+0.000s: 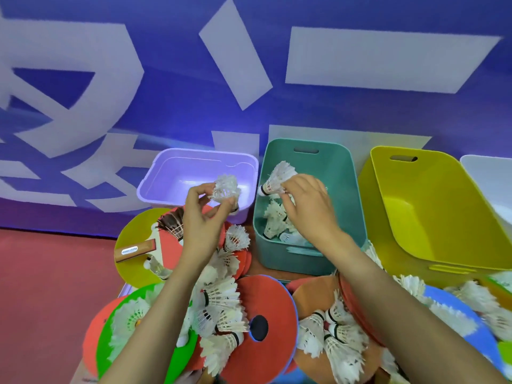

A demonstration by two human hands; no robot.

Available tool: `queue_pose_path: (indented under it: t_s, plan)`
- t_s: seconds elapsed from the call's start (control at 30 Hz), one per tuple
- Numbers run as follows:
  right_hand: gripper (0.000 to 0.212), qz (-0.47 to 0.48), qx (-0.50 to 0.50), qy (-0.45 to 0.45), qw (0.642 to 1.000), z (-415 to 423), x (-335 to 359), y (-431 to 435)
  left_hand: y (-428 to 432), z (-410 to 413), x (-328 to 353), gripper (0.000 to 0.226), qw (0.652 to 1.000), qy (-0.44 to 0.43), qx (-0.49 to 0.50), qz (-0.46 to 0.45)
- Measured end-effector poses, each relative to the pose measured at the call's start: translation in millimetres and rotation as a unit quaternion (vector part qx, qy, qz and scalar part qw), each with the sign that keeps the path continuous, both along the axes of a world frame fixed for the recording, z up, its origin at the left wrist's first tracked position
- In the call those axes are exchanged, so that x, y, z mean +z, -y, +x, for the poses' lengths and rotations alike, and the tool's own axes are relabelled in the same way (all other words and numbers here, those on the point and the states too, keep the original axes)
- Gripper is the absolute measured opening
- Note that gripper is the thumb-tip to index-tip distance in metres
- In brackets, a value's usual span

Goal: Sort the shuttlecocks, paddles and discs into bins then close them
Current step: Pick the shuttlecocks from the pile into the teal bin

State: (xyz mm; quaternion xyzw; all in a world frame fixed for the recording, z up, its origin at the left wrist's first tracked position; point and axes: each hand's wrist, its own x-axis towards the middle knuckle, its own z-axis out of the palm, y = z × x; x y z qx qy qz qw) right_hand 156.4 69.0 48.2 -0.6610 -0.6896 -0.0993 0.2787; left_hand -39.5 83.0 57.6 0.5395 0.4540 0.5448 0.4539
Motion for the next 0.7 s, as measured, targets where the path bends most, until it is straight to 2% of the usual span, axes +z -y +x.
queue_pose_path:
  t_s: [0.13,0.27,0.4,0.5,0.63,0.7]
  plan:
    - [0.006,-0.065,-0.049,-0.001,0.997,39.5,8.3,10.3,-12.2,36.7,4.2,0.029,0.999,-0.014,-0.036,-0.008]
    - [0.013,-0.144,-0.079,0.029,0.986,74.2,16.3,13.0,-26.9,76.9,-1.9,0.036,0.986,-0.13,-0.105,-0.016]
    - [0.01,-0.221,-0.08,0.044,0.971,97.4,13.5,2.0,-51.9,112.1,-18.9,0.039,0.923,-0.337,-0.183,0.007]
    - [0.01,-0.342,-0.059,0.072,0.935,105.4,2.7,-12.3,-69.7,130.1,-33.1,0.044,0.867,-0.437,-0.236,-0.036]
    - [0.011,-0.484,0.002,0.102,0.869,106.6,-20.9,-26.6,-82.8,143.7,-48.1,0.046,0.799,-0.518,-0.294,-0.087]
    - [0.011,-0.522,0.018,0.098,0.847,104.8,-32.0,-29.5,-84.2,146.4,-54.8,0.046,0.782,-0.518,-0.327,-0.111]
